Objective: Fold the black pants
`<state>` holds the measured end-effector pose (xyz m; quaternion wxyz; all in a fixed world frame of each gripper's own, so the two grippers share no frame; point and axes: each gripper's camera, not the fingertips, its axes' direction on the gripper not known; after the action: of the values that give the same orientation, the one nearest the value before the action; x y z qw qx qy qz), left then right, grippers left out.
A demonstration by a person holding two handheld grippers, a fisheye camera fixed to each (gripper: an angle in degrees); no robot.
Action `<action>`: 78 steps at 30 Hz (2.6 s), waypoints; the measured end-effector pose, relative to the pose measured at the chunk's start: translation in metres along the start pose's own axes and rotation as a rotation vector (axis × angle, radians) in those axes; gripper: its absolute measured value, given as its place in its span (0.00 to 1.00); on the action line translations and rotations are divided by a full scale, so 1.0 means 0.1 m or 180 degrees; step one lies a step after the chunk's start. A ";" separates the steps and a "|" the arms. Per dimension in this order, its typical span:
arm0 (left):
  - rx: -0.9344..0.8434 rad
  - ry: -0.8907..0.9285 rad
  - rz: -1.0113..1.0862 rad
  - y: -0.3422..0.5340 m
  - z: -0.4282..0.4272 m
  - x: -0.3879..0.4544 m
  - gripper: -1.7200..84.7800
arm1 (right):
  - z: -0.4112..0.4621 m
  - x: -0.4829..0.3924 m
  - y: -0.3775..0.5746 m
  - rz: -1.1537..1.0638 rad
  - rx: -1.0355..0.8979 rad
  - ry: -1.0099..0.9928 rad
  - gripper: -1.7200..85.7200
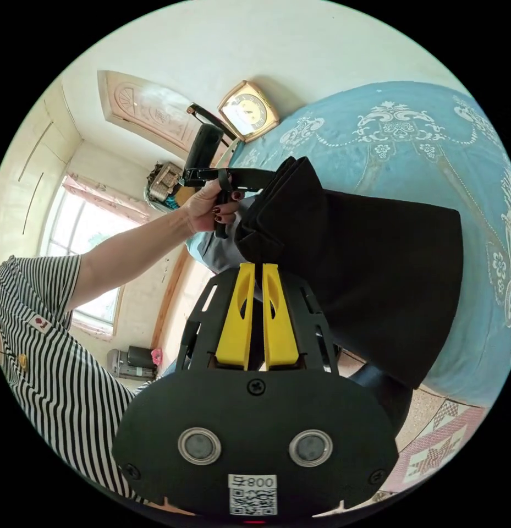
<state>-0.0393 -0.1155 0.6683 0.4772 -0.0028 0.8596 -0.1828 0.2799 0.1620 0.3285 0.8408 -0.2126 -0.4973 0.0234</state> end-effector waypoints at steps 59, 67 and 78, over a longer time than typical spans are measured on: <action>0.0158 -0.1340 -0.0790 1.24 0.03 2.48 0.03 | 1.19 -0.83 -2.21 -0.0712 -0.0899 0.0946 0.02; 0.0317 -0.1404 -0.0535 1.29 0.36 2.84 0.03 | 0.86 -0.76 -2.27 -0.0668 -0.0914 0.0983 0.02; 0.0024 -0.1440 -0.0608 1.42 1.05 2.97 0.03 | -0.19 -0.07 -1.42 0.0196 -0.0682 0.1105 0.02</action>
<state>-0.0904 -0.0694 0.3303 0.6381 -0.1232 0.7260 -0.2249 0.2675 0.0251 0.3685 0.8854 -0.3167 -0.3379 -0.0410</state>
